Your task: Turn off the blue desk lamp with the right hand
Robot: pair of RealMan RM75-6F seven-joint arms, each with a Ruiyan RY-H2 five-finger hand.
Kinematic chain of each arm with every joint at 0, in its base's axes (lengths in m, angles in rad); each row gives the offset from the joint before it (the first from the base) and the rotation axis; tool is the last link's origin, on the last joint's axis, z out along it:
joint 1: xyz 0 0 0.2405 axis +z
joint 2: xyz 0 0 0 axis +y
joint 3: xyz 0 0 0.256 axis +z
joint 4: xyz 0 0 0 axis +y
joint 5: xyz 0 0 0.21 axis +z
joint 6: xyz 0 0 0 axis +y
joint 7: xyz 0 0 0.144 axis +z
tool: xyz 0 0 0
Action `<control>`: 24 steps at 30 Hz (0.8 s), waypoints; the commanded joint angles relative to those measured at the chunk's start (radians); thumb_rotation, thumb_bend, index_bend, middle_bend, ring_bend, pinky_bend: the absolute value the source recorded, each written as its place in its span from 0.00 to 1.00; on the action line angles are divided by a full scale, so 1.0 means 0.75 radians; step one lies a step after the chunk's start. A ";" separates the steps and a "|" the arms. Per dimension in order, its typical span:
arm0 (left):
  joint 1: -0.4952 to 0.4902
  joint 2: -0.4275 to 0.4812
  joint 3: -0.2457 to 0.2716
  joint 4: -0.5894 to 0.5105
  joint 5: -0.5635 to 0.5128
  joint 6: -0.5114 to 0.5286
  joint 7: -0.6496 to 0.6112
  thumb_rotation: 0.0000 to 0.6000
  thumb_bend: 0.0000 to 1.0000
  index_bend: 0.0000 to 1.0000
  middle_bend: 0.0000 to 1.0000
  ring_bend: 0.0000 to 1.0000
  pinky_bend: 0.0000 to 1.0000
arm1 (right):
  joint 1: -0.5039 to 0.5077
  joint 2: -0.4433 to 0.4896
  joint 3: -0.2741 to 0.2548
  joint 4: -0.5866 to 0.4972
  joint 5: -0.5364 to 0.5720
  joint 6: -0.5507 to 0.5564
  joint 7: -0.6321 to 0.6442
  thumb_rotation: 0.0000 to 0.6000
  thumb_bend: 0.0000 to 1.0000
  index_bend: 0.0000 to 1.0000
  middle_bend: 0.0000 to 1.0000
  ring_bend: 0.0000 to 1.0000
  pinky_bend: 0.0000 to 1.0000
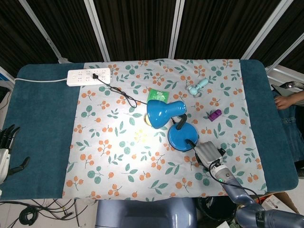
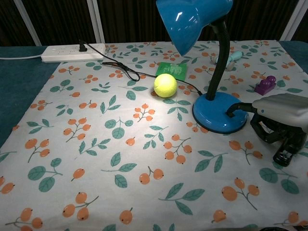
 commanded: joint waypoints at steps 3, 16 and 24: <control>0.000 0.000 0.000 0.000 0.000 0.000 0.000 1.00 0.27 0.00 0.00 0.00 0.01 | -0.001 0.003 0.000 -0.003 0.001 0.002 0.004 1.00 0.76 0.12 0.70 0.78 0.72; -0.001 -0.001 0.000 -0.002 0.000 -0.002 0.000 1.00 0.27 0.00 0.00 0.00 0.01 | 0.003 0.009 -0.004 -0.008 0.005 -0.003 0.002 1.00 0.76 0.12 0.70 0.78 0.72; -0.002 -0.001 0.001 -0.003 -0.002 -0.005 0.001 1.00 0.27 0.00 0.00 0.00 0.01 | 0.002 0.006 -0.007 -0.006 0.009 -0.004 0.002 1.00 0.76 0.12 0.70 0.78 0.72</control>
